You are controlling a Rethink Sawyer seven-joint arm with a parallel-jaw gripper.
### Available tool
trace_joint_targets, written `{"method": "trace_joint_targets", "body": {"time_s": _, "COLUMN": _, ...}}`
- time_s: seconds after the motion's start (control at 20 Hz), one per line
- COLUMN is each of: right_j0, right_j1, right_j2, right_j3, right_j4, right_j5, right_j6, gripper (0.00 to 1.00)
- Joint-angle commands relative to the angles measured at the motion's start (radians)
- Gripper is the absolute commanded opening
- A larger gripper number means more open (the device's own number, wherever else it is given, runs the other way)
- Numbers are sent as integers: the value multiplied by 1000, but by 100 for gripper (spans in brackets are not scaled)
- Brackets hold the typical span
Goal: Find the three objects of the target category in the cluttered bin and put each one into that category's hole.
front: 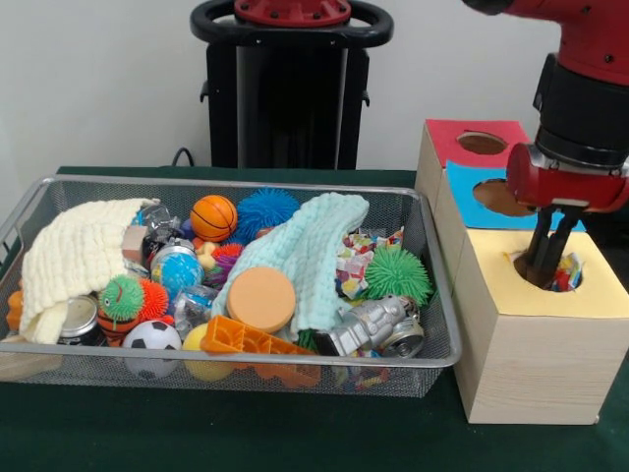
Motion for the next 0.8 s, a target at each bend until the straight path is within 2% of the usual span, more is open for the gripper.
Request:
{"method": "trace_joint_targets", "body": {"time_s": 0.05, "right_j0": -27, "right_j1": 70, "right_j2": 107, "right_j3": 24, "right_j4": 39, "right_j5": -52, "right_j6": 141, "gripper": 0}}
{"method": "trace_joint_targets", "body": {"time_s": 0.5, "right_j0": -27, "right_j1": 54, "right_j2": 143, "right_j3": 43, "right_j4": 76, "right_j5": -11, "right_j6": 132, "gripper": 0}}
{"method": "trace_joint_targets", "body": {"time_s": 0.8, "right_j0": -29, "right_j1": 50, "right_j2": 126, "right_j3": 41, "right_j4": 68, "right_j5": -8, "right_j6": 121, "gripper": 0}}
